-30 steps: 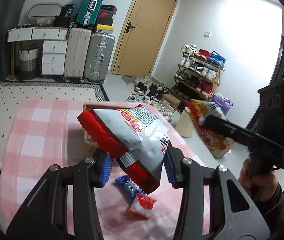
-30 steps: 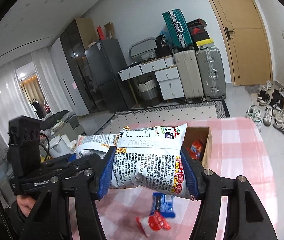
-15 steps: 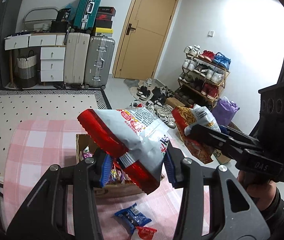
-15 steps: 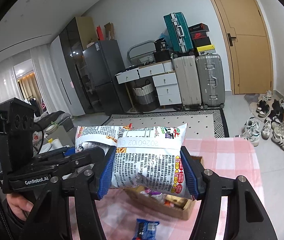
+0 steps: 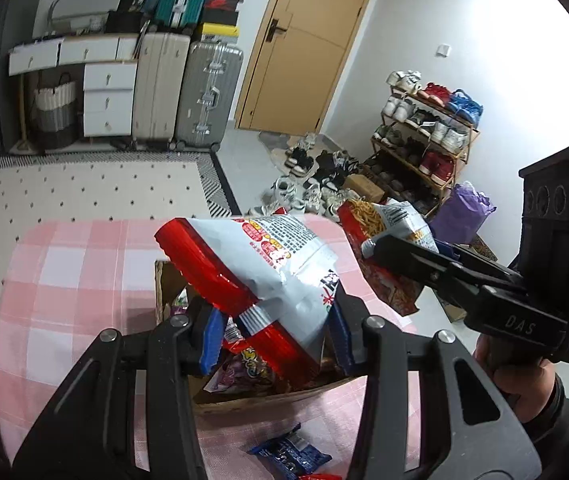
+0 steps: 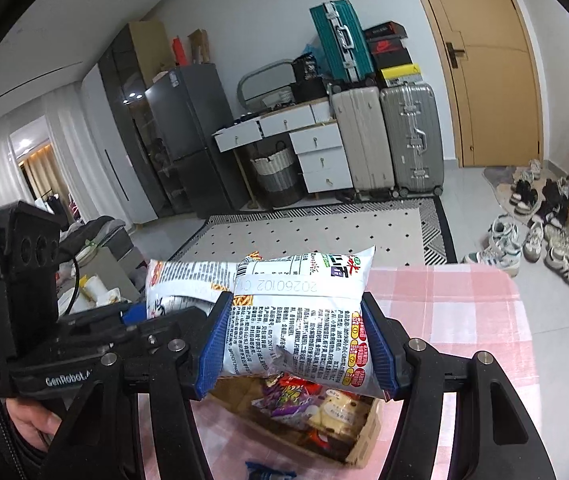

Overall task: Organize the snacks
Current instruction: 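Carry both held bags over the cardboard box with both tools, then open both tools to drop the bags into the box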

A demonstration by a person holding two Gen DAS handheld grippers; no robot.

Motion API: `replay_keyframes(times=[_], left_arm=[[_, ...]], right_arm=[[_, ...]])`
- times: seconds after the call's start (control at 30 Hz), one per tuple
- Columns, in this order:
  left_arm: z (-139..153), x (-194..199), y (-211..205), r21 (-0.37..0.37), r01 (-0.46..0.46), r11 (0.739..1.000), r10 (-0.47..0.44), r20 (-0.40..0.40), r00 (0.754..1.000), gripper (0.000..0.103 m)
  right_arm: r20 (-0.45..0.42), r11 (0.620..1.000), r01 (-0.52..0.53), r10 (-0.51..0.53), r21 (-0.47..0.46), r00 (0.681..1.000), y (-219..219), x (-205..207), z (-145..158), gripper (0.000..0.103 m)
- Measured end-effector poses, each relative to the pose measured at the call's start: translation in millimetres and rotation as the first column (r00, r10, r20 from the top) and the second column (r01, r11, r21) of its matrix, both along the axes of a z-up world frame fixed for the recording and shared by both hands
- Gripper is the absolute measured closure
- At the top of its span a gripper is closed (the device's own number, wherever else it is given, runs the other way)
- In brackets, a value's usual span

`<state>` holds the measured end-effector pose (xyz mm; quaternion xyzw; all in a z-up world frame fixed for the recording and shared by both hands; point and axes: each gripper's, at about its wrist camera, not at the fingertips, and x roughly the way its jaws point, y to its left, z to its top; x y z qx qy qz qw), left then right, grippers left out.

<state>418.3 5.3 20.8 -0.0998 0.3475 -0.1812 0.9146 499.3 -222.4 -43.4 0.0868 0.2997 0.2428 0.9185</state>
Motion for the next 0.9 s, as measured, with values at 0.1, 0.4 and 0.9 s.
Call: replay_keyframes(times=[0.1, 0.4, 0.9], left_arm=[[-16, 15, 2, 0.006, -0.003, 1.000, 0.003, -0.007, 1.000, 0.062], [-63, 63, 6, -0.008, -0.014, 1.000, 0.013, -0.090, 0.996, 0.056], [-49, -1, 16, 0.013, -0.066, 0.998, 0.066, -0.030, 0.997, 0.025]], right_arm=[[-0.032, 1.000, -0.002, 0.002, -0.008, 0.999, 7, 16, -19, 0.041], [-0.085, 0.999, 0.004, -0.008, -0.048, 0.996, 23, 43, -63, 0.034], [0.012, 0.998, 0.058, -0.058, 0.032, 0.998, -19, -15, -26, 0.022]])
